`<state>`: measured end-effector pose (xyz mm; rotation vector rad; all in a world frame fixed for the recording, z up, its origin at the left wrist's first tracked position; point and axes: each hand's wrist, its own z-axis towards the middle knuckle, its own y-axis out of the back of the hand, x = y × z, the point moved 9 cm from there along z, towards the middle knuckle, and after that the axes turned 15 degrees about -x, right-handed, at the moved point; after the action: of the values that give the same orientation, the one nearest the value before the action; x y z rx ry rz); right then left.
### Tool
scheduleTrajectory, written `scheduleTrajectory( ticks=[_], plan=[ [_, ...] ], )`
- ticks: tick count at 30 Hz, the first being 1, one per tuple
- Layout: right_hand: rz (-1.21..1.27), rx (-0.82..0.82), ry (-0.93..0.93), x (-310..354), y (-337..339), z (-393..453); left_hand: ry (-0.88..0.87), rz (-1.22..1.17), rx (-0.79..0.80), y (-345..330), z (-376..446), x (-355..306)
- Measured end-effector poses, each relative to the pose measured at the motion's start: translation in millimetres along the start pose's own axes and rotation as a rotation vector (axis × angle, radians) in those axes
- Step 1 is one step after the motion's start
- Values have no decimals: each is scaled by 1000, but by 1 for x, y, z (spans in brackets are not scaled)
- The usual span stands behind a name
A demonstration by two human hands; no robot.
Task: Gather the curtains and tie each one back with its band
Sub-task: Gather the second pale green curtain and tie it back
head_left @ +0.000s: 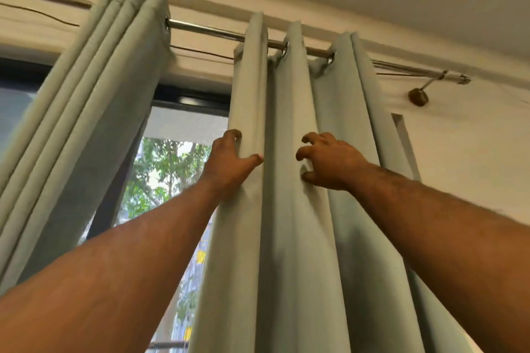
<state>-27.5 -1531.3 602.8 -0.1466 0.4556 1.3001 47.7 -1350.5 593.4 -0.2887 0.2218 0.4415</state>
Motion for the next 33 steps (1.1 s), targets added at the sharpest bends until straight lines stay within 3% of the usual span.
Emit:
scheduleTrajectory(
  ticks=[6,14,19,22,27,33],
  plan=[
    [188,-99,-171,-30,-25,27,-19,107,-70,-31,44,-11],
    [684,-443,-599,-80,-30,82,-58,109,-174,-47,108,-36],
    [888,-485,-765,-94,-44,101,-79,88,-220,-57,128,-35],
    [1009,-502,-769,-95,-53,110,-81,83,-243,-61,135,-28],
    [994,-666,-814,-103,-55,115,-34,24,-272,-61,151,-22],
    [1394,-471,-527,-80,-60,134,-45,50,-250,-95,148,-48]
  ],
)
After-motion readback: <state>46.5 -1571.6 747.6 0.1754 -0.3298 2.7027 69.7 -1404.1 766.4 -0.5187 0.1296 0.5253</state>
